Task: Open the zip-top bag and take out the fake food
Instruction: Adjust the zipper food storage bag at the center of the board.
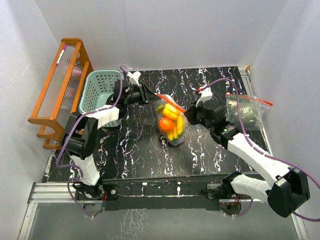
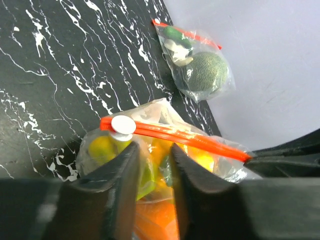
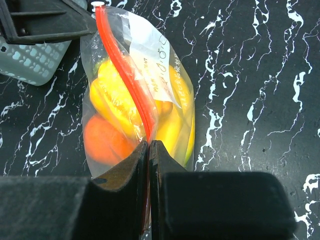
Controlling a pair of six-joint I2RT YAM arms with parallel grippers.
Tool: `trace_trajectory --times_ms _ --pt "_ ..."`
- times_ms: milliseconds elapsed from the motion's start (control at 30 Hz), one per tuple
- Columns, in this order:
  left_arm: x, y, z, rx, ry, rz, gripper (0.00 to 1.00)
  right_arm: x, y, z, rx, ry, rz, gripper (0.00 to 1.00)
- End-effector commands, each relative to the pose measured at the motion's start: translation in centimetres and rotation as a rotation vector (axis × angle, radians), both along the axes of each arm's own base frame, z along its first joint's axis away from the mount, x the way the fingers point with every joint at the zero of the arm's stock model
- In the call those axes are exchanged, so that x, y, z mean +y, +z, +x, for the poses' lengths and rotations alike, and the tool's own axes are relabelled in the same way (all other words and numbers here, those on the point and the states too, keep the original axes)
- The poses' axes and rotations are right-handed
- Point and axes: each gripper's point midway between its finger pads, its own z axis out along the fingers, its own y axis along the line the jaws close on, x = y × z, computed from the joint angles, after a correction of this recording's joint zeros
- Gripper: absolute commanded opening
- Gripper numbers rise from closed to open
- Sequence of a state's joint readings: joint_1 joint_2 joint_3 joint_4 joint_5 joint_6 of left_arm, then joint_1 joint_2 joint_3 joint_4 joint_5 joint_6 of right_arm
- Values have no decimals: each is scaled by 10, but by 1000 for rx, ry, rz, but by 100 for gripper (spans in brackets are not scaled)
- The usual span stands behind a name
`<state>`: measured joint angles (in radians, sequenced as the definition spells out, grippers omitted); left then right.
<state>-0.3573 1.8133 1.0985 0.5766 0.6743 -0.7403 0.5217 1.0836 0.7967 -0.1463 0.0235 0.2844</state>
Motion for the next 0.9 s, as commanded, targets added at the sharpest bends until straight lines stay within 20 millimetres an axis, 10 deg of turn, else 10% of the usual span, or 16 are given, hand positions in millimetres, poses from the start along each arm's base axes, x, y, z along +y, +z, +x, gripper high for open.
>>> trace_trajectory --times_ms 0,100,267,400,500,700,867 --pt "-10 17 -7 -16 -63 -94 18 4 42 4 -102 6 63 8" --pt "-14 17 -14 4 -104 -145 0 1 41 5 -99 -6 56 8" --pt "-15 24 -20 -10 -130 -162 0 -2 33 8 -75 -31 39 10" --pt "-13 26 -19 -38 -123 -110 0 6 45 8 -102 20 23 54" --pt "-12 26 -19 -39 -117 -78 0 15 68 9 -165 63 -1 66" --pt "-15 31 -22 -62 -115 -25 0 52 92 28 -209 129 -111 69" --pt "-13 43 -23 -95 -106 2 0 90 70 43 -159 156 -254 68"
